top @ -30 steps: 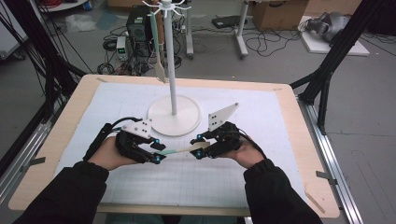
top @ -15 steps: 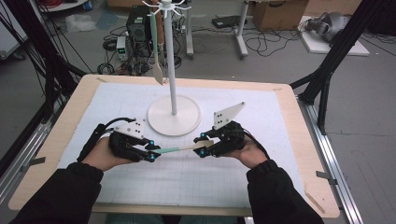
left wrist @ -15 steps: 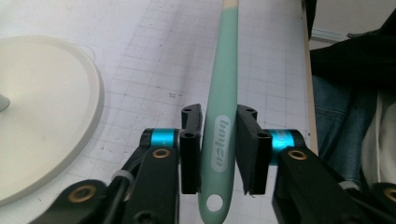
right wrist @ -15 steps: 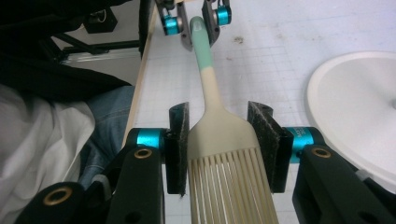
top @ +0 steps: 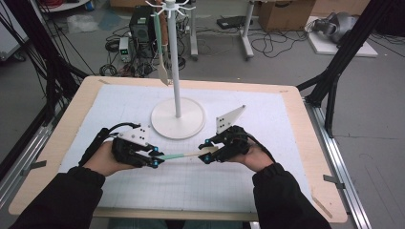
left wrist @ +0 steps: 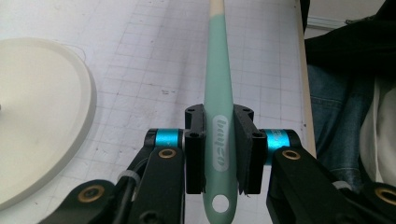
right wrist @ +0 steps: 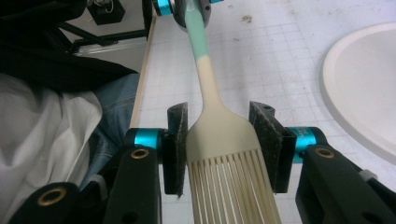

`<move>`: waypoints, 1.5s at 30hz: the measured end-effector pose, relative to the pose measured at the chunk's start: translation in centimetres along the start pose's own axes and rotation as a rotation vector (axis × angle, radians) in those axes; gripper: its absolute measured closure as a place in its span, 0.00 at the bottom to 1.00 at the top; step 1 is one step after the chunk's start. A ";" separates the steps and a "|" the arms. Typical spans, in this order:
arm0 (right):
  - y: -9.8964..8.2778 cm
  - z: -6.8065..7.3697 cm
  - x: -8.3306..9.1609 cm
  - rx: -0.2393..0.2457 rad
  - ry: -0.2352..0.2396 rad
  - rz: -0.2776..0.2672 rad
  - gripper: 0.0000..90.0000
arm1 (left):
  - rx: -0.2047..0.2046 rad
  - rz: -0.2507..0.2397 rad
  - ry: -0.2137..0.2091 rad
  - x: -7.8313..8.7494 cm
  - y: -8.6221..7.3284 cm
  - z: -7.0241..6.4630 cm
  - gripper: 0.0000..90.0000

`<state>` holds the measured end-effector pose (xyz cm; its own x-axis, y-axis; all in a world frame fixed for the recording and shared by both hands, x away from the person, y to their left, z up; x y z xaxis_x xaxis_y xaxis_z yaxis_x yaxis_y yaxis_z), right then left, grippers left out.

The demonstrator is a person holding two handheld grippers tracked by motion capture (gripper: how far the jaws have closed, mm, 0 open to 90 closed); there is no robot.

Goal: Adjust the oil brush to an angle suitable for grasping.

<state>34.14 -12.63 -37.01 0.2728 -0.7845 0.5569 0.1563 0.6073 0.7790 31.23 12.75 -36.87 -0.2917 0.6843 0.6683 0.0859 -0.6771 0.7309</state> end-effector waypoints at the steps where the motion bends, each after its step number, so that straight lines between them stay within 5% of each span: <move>1: 0.0 0.0 0.0 -0.006 -0.001 0.001 0.64 | -0.004 0.003 -0.001 0.0 0.0 0.0 0.84; 5: 0.1 -0.4 -0.3 -0.038 -0.014 0.002 0.51 | -0.002 0.004 0.007 0.1 0.0 0.0 0.85; 13: 1.2 -0.6 -1.8 -0.018 0.009 0.050 0.51 | -0.021 0.023 0.003 -0.2 0.0 -0.2 0.85; 28: 1.8 -0.4 -3.8 -0.006 0.129 0.161 0.90 | -0.046 0.023 -0.006 -0.5 0.7 -0.8 0.84; 33: 1.8 -0.4 -3.6 0.022 0.110 0.151 0.91 | -0.007 0.013 -0.013 -0.4 0.7 -0.6 0.82; 39: 1.9 -0.2 -3.0 0.050 0.049 0.138 0.91 | 0.064 0.021 -0.015 -0.2 0.1 0.1 0.65; 45: 1.9 0.0 -2.6 0.065 0.020 0.125 0.91 | 0.080 0.018 -0.017 0.0 0.0 0.3 0.70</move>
<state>33.77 -9.45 -36.94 0.3049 -0.7005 0.6453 0.0582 0.6900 0.7215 31.51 12.80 -36.81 -0.2729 0.6771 0.6834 0.1673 -0.6662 0.7268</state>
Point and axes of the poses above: each handheld gripper's, and its own axes: x roughly backward along the jaws, y roughly out of its top, z roughly to its left, the point moved 4 cm from there along -x, roughly forward along the jaws, and after that the axes turned 12 degrees about y, right-handed, at the moved point
